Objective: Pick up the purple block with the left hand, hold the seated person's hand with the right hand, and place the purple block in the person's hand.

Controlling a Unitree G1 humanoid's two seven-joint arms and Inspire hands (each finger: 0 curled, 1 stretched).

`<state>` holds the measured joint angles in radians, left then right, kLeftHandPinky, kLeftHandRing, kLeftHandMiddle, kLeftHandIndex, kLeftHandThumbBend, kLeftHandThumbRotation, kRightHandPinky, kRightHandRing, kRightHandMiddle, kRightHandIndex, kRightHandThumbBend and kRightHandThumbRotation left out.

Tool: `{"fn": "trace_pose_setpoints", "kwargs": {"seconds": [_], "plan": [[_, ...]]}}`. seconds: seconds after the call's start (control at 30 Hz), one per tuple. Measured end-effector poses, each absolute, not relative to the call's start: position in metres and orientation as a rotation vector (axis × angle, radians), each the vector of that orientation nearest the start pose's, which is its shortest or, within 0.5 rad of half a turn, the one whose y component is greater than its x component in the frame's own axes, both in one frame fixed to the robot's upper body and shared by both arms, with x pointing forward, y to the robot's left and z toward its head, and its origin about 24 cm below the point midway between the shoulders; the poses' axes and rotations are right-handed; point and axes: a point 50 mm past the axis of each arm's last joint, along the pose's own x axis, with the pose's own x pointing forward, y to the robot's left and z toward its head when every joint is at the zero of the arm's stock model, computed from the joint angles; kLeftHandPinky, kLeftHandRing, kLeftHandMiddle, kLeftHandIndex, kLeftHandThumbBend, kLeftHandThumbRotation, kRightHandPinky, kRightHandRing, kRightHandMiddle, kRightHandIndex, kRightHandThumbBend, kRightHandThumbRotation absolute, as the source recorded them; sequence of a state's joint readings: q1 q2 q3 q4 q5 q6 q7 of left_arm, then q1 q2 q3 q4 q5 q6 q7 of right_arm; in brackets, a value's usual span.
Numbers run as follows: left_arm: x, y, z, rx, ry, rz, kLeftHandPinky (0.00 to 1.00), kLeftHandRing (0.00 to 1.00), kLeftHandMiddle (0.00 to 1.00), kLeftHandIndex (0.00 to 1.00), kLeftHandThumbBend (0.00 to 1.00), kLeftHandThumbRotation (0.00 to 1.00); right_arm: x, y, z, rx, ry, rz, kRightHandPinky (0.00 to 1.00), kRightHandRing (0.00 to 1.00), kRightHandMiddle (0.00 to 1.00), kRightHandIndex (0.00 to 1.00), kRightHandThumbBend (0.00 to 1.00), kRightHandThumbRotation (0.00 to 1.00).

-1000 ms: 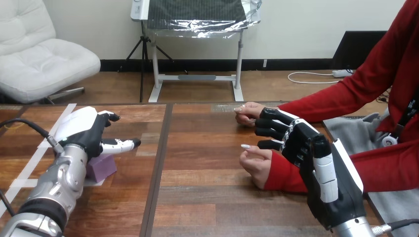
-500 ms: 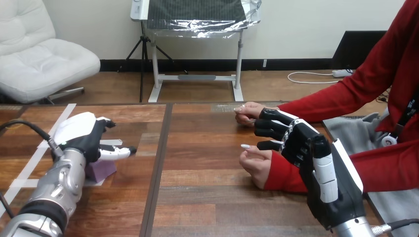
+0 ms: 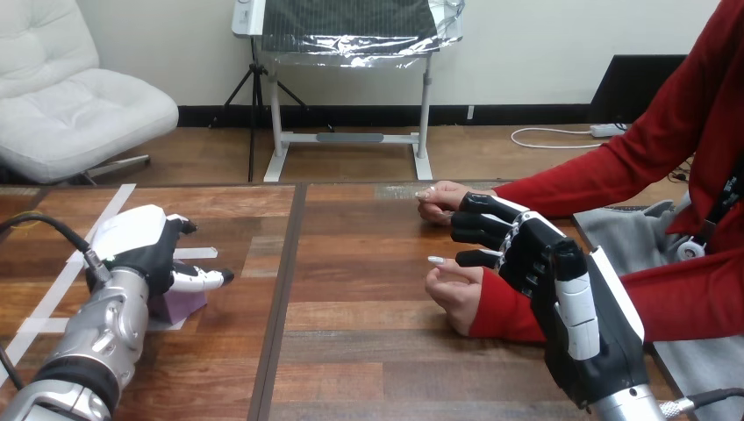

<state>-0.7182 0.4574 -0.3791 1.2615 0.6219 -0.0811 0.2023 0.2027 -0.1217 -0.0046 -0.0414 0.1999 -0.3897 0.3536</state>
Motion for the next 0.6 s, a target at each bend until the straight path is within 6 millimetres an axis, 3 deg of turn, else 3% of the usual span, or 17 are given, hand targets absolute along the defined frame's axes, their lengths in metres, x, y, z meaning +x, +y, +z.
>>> {"fn": "trace_pose_setpoints", "kwargs": {"seconds": [0.37,0.6], "plan": [[0.3402,0.2583,0.0130,1.344,0.415,-0.052,0.90,0.87,0.87,0.86,0.75,0.47,0.2056,-0.1698,0.0471,0.020,-0.249,0.279,0.70,0.77,0.77,0.77,0.85,1.00],[0.3392,0.2601,0.0118,1.344,0.438,-0.049,0.90,0.88,0.87,0.86,0.76,0.43,0.2056,-0.1698,0.0473,0.019,-0.250,0.279,0.70,0.77,0.77,0.77,0.85,1.00]]}}
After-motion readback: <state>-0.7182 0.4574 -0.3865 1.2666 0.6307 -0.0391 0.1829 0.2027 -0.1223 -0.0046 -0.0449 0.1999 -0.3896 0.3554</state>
